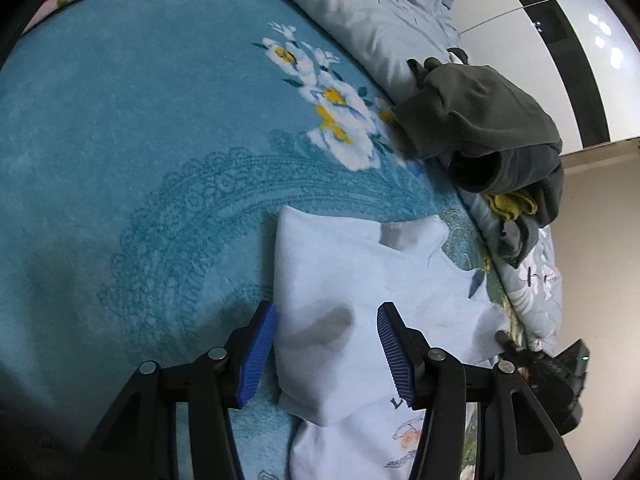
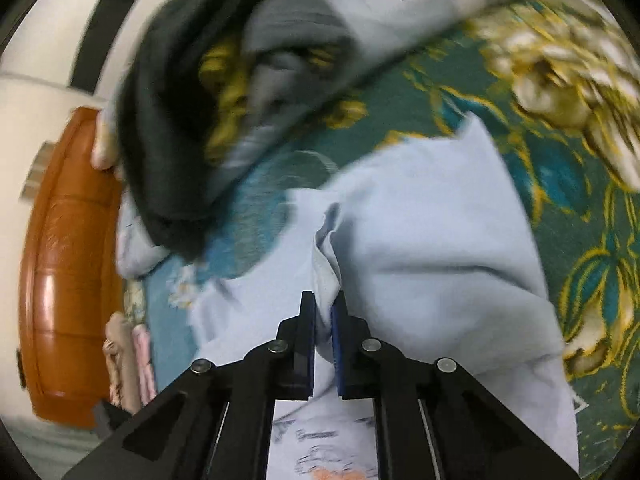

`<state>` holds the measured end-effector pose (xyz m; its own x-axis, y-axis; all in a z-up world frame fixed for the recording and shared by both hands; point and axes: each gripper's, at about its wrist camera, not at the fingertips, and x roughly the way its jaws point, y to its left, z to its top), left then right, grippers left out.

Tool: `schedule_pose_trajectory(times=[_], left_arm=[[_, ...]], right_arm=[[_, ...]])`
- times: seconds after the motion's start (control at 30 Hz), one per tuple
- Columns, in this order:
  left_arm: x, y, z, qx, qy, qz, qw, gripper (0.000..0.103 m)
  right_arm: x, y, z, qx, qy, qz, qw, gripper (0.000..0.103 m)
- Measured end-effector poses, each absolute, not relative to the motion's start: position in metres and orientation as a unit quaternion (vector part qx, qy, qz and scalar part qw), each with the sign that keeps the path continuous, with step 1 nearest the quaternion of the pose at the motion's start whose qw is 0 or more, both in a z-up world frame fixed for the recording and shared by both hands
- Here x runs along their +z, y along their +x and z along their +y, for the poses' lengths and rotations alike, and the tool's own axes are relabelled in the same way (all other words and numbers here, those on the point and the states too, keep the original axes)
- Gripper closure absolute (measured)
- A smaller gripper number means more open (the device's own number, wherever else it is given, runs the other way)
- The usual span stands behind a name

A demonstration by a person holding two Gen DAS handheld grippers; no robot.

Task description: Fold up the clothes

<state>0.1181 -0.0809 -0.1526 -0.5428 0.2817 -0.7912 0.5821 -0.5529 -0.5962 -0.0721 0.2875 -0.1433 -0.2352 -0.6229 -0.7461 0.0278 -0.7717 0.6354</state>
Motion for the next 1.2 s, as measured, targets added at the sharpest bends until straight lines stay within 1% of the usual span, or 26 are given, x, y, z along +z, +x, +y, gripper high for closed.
schedule_pose_trajectory(times=[0.13, 0.23, 0.3, 0.43, 0.5, 0.6, 0.63, 0.67, 0.73, 0.8, 0.87, 0.93, 1.03, 1.13, 1.2], left_arm=[[-0.146, 0.116, -0.078, -0.754, 0.461, 0.460, 0.081, 0.044], [-0.144, 0.114, -0.073, -0.760, 0.465, 0.448, 0.072, 0.043], [-0.147, 0.110, -0.070, -0.758, 0.475, 0.442, 0.069, 0.043], [-0.154, 0.101, -0.062, -0.754, 0.494, 0.429, 0.061, 0.043], [-0.156, 0.096, -0.060, -0.756, 0.498, 0.421, 0.056, 0.043], [-0.157, 0.089, -0.060, -0.762, 0.500, 0.407, 0.060, 0.043], [-0.158, 0.087, -0.060, -0.763, 0.500, 0.405, 0.060, 0.043], [-0.159, 0.083, -0.060, -0.765, 0.502, 0.401, 0.059, 0.044], [-0.161, 0.076, -0.061, -0.768, 0.504, 0.391, 0.058, 0.044], [-0.162, 0.069, -0.062, -0.771, 0.507, 0.382, 0.058, 0.044], [-0.166, 0.063, -0.065, -0.770, 0.511, 0.378, 0.055, 0.044], [-0.169, 0.061, -0.066, -0.770, 0.514, 0.374, 0.049, 0.044], [-0.172, 0.058, -0.065, -0.773, 0.512, 0.372, 0.035, 0.044], [-0.173, 0.055, -0.064, -0.768, 0.510, 0.387, 0.009, 0.044], [-0.173, 0.053, -0.064, -0.767, 0.508, 0.393, 0.000, 0.046]], right_arm=[[-0.096, -0.067, 0.296, -0.763, 0.529, -0.265, 0.261, 0.097], [-0.070, -0.059, 0.324, -0.790, 0.486, -0.271, 0.256, 0.097], [-0.077, -0.059, 0.343, -0.799, 0.490, -0.265, 0.226, 0.097], [-0.132, -0.060, 0.354, -0.771, 0.558, -0.250, 0.180, 0.097], [-0.147, -0.058, 0.355, -0.766, 0.568, -0.249, 0.170, 0.097], [-0.156, -0.058, 0.361, -0.766, 0.574, -0.245, 0.153, 0.095], [-0.155, -0.059, 0.363, -0.773, 0.575, -0.229, 0.141, 0.094], [-0.154, -0.061, 0.365, -0.778, 0.575, -0.215, 0.135, 0.091], [-0.147, -0.066, 0.366, -0.791, 0.567, -0.187, 0.135, 0.065], [-0.144, -0.073, 0.364, -0.786, 0.566, -0.193, 0.156, 0.055], [-0.145, -0.083, 0.358, -0.784, 0.571, -0.180, 0.163, 0.055], [-0.150, -0.094, 0.353, -0.788, 0.574, -0.166, 0.148, 0.055], [-0.162, -0.109, 0.353, -0.785, 0.580, -0.175, 0.132, 0.055], [-0.172, -0.117, 0.346, -0.777, 0.589, -0.180, 0.133, 0.052], [-0.173, -0.118, 0.342, -0.777, 0.589, -0.178, 0.132, 0.052]])
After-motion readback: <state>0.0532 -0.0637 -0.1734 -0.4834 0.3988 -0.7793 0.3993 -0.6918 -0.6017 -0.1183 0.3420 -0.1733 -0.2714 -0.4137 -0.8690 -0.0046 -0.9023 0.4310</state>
